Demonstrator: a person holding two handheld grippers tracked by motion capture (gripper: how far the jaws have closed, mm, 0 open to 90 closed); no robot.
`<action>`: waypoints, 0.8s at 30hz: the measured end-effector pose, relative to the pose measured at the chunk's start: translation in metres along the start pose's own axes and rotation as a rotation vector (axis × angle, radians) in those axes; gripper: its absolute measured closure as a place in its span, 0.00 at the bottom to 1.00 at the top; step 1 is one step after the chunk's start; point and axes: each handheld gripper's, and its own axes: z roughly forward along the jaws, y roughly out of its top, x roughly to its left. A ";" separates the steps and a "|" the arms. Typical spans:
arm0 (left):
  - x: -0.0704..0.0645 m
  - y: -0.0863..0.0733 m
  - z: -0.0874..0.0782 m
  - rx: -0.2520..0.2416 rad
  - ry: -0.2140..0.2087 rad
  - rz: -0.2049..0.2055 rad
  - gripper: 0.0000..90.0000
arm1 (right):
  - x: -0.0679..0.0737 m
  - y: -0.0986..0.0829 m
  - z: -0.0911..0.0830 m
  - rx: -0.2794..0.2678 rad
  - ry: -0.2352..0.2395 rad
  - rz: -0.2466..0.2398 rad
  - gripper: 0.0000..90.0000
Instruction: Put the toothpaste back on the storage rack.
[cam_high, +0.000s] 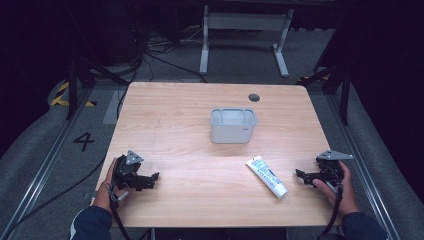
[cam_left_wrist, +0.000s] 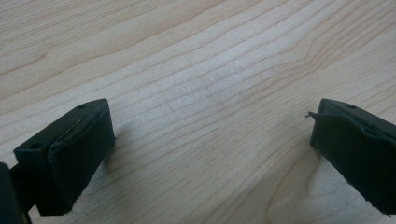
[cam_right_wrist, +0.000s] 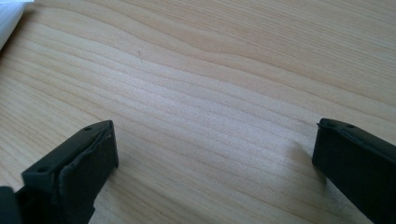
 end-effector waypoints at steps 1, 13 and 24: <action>0.000 0.000 0.000 0.000 -0.007 -0.001 0.00 | 0.000 0.000 0.000 -0.001 0.001 -0.001 0.00; 0.000 -0.005 -0.005 0.004 -0.073 0.093 0.00 | 0.000 0.000 -0.001 0.000 -0.026 0.019 0.00; 0.002 -0.005 -0.005 0.005 -0.082 0.102 0.00 | -0.004 -0.002 -0.005 0.014 -0.017 0.021 0.04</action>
